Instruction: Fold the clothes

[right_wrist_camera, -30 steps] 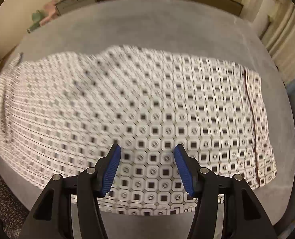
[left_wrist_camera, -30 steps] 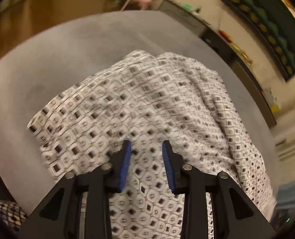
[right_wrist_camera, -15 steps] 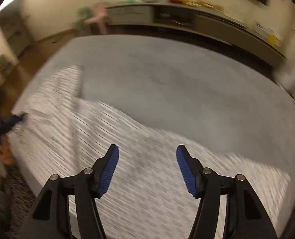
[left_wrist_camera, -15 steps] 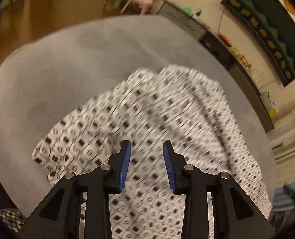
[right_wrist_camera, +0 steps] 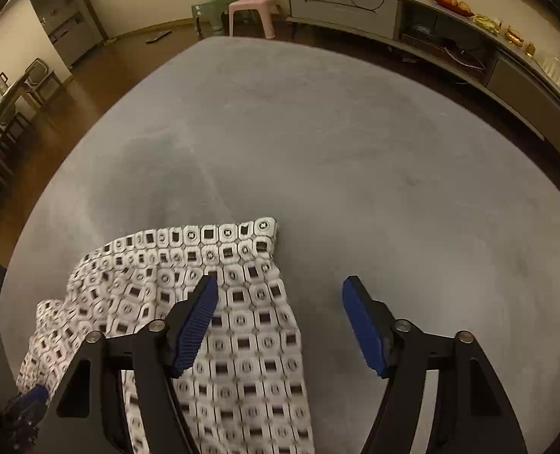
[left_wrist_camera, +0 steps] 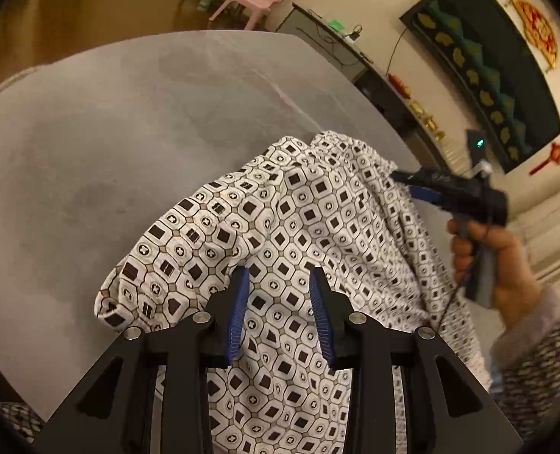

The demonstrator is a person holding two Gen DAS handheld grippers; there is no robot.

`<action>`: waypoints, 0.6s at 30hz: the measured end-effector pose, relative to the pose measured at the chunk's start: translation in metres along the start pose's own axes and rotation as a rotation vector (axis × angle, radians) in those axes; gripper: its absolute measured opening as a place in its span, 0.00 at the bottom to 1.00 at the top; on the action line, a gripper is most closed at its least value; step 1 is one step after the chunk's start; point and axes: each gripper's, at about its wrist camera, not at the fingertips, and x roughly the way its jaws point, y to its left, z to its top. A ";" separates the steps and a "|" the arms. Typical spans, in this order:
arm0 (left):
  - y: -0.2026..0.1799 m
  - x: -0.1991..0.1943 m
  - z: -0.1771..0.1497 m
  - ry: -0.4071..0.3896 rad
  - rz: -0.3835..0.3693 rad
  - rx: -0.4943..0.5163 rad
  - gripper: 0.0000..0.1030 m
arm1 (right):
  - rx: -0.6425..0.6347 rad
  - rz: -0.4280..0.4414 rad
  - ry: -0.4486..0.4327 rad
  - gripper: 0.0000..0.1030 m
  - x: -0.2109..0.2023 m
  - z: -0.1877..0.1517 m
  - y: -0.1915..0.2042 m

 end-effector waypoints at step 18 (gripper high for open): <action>0.056 -0.037 0.015 -0.171 -0.330 -0.413 0.70 | -0.314 0.368 -0.188 0.11 -0.124 -0.178 0.202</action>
